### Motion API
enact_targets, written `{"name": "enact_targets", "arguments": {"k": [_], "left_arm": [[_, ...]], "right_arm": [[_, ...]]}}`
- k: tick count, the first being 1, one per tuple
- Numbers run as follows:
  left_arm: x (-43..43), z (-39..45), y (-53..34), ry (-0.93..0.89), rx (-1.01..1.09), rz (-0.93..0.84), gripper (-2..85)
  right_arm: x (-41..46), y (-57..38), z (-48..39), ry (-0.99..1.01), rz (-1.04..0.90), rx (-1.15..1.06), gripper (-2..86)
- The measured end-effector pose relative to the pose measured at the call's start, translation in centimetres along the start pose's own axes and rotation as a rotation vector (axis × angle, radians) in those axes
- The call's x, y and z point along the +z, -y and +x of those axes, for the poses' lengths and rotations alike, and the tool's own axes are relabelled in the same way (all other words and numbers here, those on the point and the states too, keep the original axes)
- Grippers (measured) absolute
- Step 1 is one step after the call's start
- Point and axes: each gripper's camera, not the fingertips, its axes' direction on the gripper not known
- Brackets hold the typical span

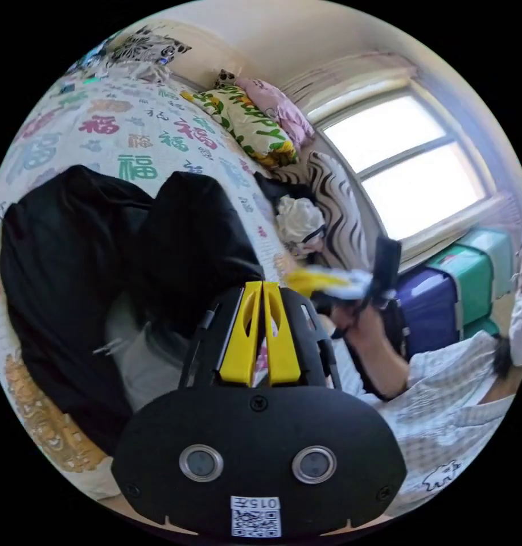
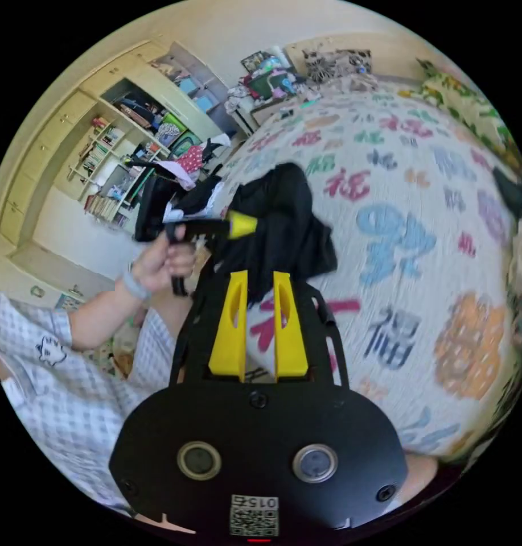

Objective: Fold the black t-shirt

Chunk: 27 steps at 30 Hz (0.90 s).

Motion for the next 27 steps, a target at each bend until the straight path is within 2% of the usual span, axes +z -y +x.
{"name": "enact_targets", "arguments": {"k": [5,7,10,13,16,20,23,27], "left_arm": [[4.6,1.5,3.2,-0.127,0.012,-0.051,-0.9],[8.1,3.2,5.0,-0.165,0.052,-0.208,-0.8],[12.7,5.9,6.4,-0.184,0.116,-0.399,-0.8],[16.6,7.9,7.2,-0.144,0.167,-0.465,-0.8],[19.4,8.0,7.7,-0.128,0.151,-0.468,-0.8],[21.1,6.7,7.6,-0.134,0.126,-0.453,-0.8],[21.5,5.8,7.5,-0.048,0.116,-0.433,-0.7],[22.1,7.2,6.5,0.161,0.245,-0.511,0.1]], "right_arm": [[1.6,-7.4,-0.7,0.193,-0.197,0.066,8.8],[2.0,-7.2,-0.6,0.256,-0.213,0.075,10.4],[0.9,-5.3,0.0,0.29,-0.095,0.086,10.8],[-0.7,-4.8,1.9,0.219,0.002,0.176,9.7],[-2.3,-5.9,4.8,0.188,0.035,0.268,2.6],[-5.3,-8.4,8.3,0.162,0.058,0.377,0.6],[-6.8,-9.9,9.8,0.194,0.088,0.437,0.3],[-7.8,-11.1,10.1,0.265,0.111,0.479,0.3]]}}
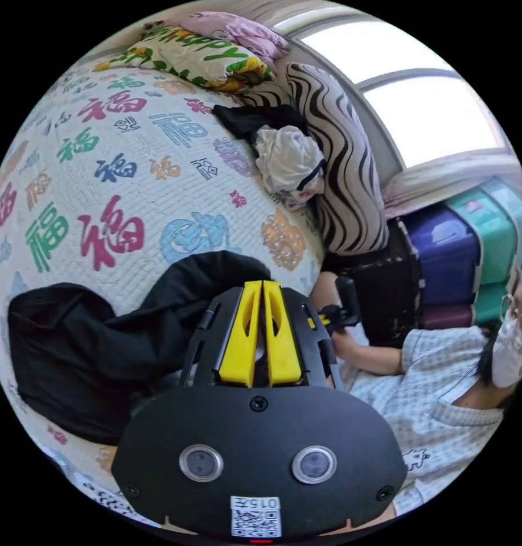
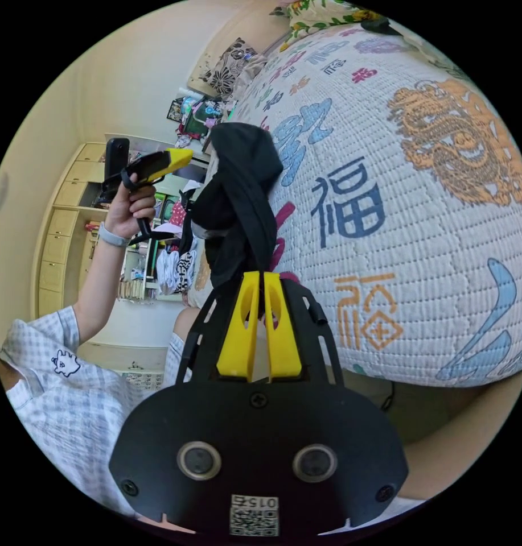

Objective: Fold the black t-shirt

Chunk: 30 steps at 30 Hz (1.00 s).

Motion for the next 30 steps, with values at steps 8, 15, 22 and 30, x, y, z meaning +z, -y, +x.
{"name": "enact_targets", "arguments": {"k": [8,15,22,30], "left_arm": [[3.7,9.1,1.2,0.255,0.287,-0.127,5.0],[13.5,18.0,4.0,0.531,0.537,-0.399,7.1],[18.3,23.7,3.4,0.594,0.646,-0.488,2.7],[10.3,30.6,-0.1,0.64,0.565,-0.179,0.1]], "right_arm": [[-0.6,-2.6,-2.7,0.039,-0.062,-0.021,2.9],[-0.5,-5.5,-6.0,0.083,-0.092,-0.001,2.7],[-0.3,-8.7,-9.9,0.087,-0.099,0.0,0.2],[-2.1,-13.9,-17.7,-0.011,-0.01,-0.048,-0.3]]}}
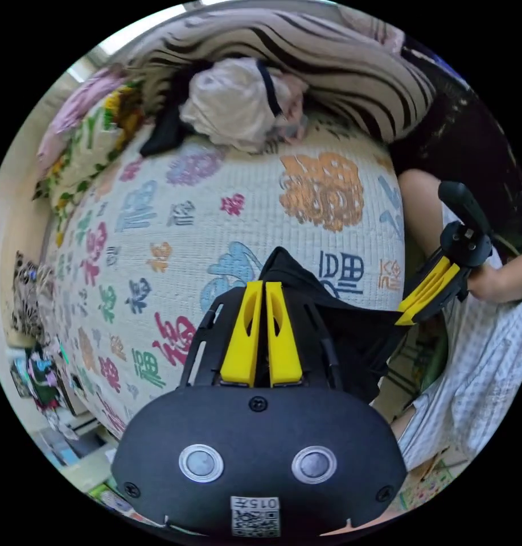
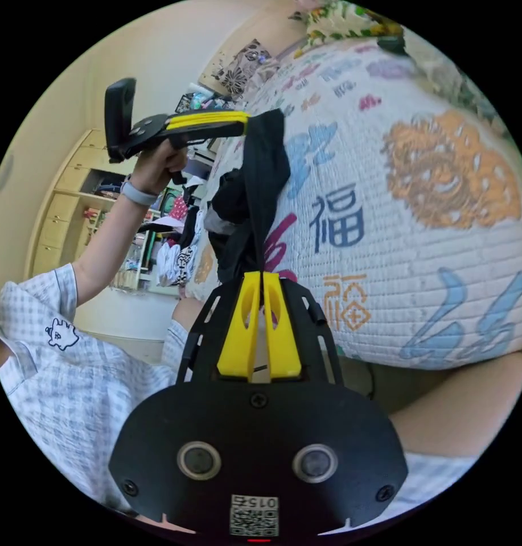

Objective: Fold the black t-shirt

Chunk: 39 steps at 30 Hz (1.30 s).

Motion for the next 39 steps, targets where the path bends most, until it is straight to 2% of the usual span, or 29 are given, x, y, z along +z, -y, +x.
{"name": "enact_targets", "arguments": {"k": [4,10,15,21,27,32,37,39], "left_arm": [[-14.2,0.6,-6.6,0.137,-0.228,0.293,0.0],[-34.3,5.7,-17.2,0.387,-0.395,0.624,-0.1],[-46.4,10.9,-23.7,0.549,-0.444,0.805,-0.2],[-56.0,15.7,-29.7,0.592,-0.43,0.983,-0.3],[-61.8,18.5,-32.4,0.715,-0.36,1.031,-0.3],[-64.0,15.9,-34.1,0.746,-0.352,1.021,-0.3],[-61.8,5.8,-35.5,0.631,-0.449,0.881,-0.2],[-59.5,0.6,-35.6,0.566,-0.504,0.802,-0.1]], "right_arm": [[-4.1,-1.5,-7.3,-0.184,0.11,-0.145,-0.3],[-12.6,-4.1,-26.0,-0.423,0.386,-0.555,-0.4],[-16.2,-10.3,-42.3,-0.566,0.589,-0.901,-0.4],[-18.1,-17.5,-52.6,-0.697,0.739,-1.078,-0.5],[-19.2,-22.2,-58.2,-0.802,0.86,-1.164,-0.5],[-18.6,-21.2,-59.2,-0.851,0.899,-1.185,-0.5],[-16.6,-13.7,-57.0,-0.813,0.796,-1.134,-0.4],[-14.8,-7.4,-54.6,-0.783,0.685,-1.076,-0.3]]}}
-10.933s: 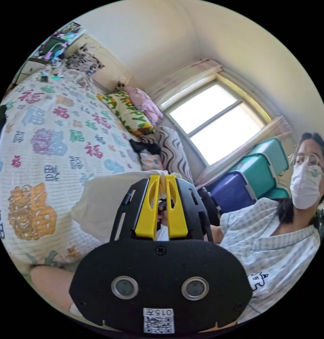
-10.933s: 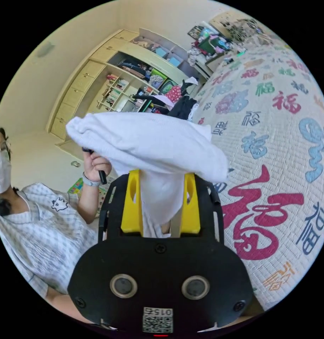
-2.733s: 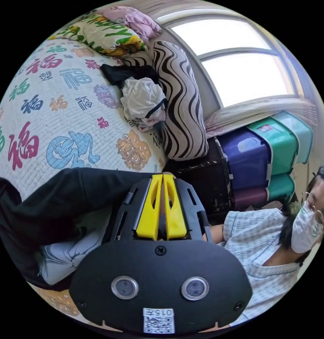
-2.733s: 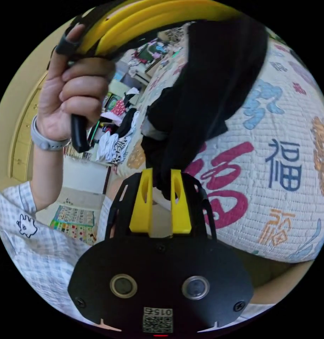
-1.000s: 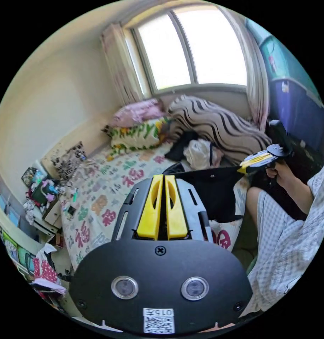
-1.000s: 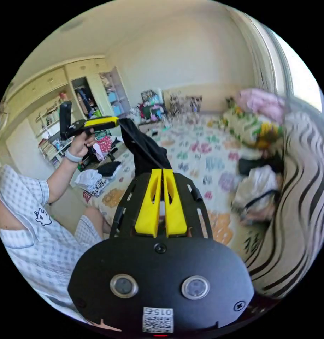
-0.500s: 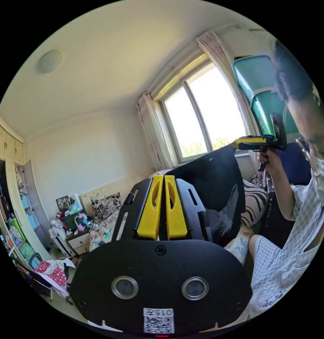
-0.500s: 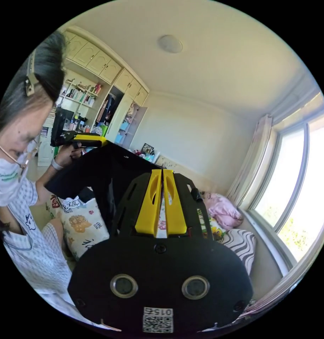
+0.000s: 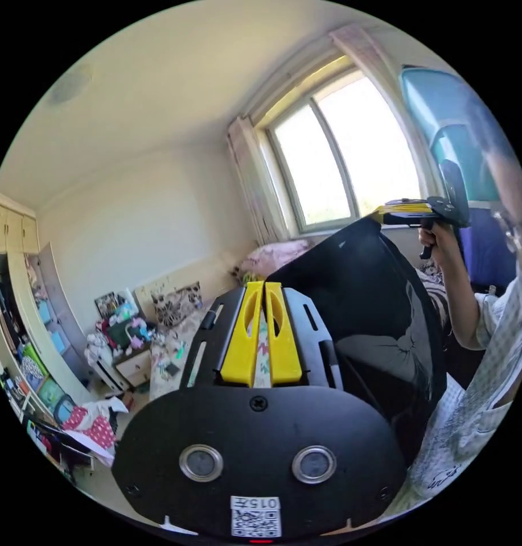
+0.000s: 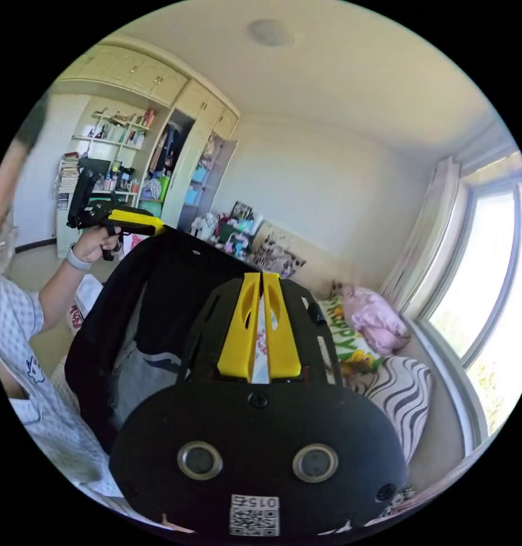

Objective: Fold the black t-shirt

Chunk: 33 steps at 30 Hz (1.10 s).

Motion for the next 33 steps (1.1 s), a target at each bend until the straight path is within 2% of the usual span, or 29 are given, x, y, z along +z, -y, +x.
{"name": "enact_targets", "arguments": {"k": [1,5,7,9,12,14,16,18,21,24,26,28,30,33], "left_arm": [[3.6,-2.4,-0.7,-0.012,-0.033,-0.075,-0.1],[16.7,-9.6,-4.1,0.014,-0.168,-0.288,0.3],[24.6,-14.0,-8.2,0.028,-0.299,-0.42,0.8],[27.6,-16.4,-11.9,0.053,-0.394,-0.504,1.3],[27.3,-18.3,-18.9,-0.096,-0.462,-0.53,2.8],[26.2,-18.5,-24.1,-0.145,-0.474,-0.644,4.5],[24.3,-18.9,-32.0,-0.208,-0.573,-0.857,6.8],[22.4,-19.4,-37.2,-0.276,-0.708,-0.979,8.0],[19.7,-20.8,-42.4,-0.321,-0.895,-1.043,8.7],[20.3,-22.0,-44.7,-0.384,-0.949,-1.081,8.8],[21.9,-22.4,-45.8,-0.428,-0.941,-1.148,7.7],[23.5,-23.3,-46.4,-0.381,-0.869,-1.22,3.3],[24.1,-24.3,-46.3,-0.412,-0.841,-1.246,1.2],[23.4,-25.9,-45.2,-0.427,-0.777,-1.26,0.3]], "right_arm": [[2.0,-0.1,0.6,0.017,-0.03,0.012,-0.3],[19.1,-2.2,5.6,0.157,-0.3,0.132,0.7],[26.9,-4.5,7.5,0.246,-0.396,0.198,1.7],[34.7,-9.9,9.6,0.462,-0.532,0.367,4.2],[37.0,-18.2,10.0,0.615,-0.607,0.412,5.4],[36.8,-24.3,9.6,0.61,-0.741,0.389,6.3],[36.3,-30.9,9.4,0.615,-0.888,0.443,7.5],[34.9,-38.8,9.4,0.704,-1.04,0.618,9.2],[33.5,-44.5,9.2,0.795,-1.088,0.801,10.2],[34.8,-47.0,8.9,0.819,-1.161,0.8,9.0],[36.0,-47.7,9.7,0.787,-1.178,0.806,5.2],[37.2,-48.2,10.8,0.761,-1.211,0.779,1.5],[38.0,-48.5,11.9,0.84,-1.243,0.752,0.5],[37.1,-47.9,14.1,0.754,-1.277,0.638,-0.1]]}}
